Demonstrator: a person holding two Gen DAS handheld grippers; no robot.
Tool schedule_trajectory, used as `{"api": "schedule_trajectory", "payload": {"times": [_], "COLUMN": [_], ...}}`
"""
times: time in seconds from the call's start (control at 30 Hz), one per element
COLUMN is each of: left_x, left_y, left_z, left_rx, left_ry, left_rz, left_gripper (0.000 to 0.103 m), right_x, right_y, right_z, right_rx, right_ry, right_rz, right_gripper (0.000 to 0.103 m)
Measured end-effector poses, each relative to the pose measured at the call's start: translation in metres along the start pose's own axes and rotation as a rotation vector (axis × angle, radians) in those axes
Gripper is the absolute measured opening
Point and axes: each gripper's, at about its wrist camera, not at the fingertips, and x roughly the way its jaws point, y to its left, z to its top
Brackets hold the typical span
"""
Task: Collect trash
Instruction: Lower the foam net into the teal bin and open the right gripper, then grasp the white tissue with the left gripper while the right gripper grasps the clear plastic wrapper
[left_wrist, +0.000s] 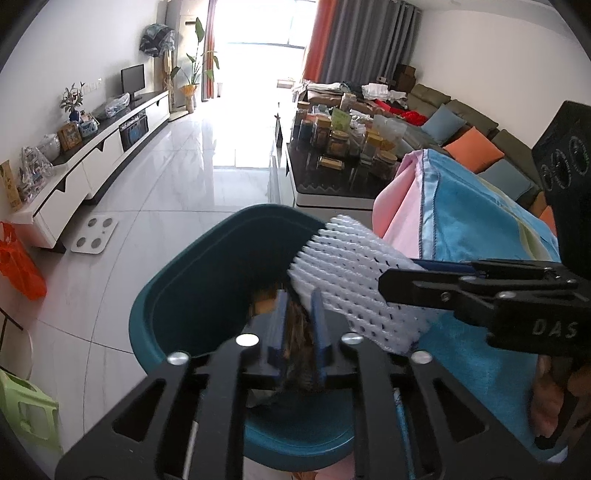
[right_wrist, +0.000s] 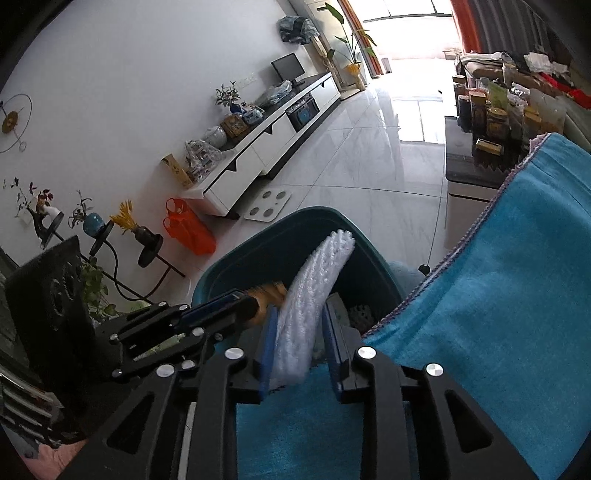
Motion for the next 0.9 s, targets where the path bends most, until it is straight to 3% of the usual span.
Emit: {"api": "schedule_trajectory", "payload": {"times": [0.27, 0.47, 0.67, 0.9], "left_x": [-0.006, -0.035, -0.068, -0.080], "left_y": [0.005, -0.007, -0.050, -0.152], "left_z": [-0.001, 0.001, 0.001, -0.011], "left_rx": [-0.010, 0.009, 0.085, 0.295], "left_ry": [-0.015, -0.087, -0.166, -0.159], "left_rz": [0.028, 0.034, -0.102, -0.379], "left_gripper": [0.042, 0.051, 0.057, 0.059], "right_x": [-0.010, -0.046, -0.126, -0.221], "right_y": [-0.003, -0.003, -0.022, -0.076], "right_z": [-0.005, -0.016, -0.050, -0.113], "right_rx": [-0.006, -0.050, -0.070, 0.052], "right_ry": [-0.028, -0.088, -0.218, -0.354], "right_rz": [-0.001, 0.007, -0.043, -0.254], "right_gripper": [0.032, 0.032, 0.035, 0.036]}}
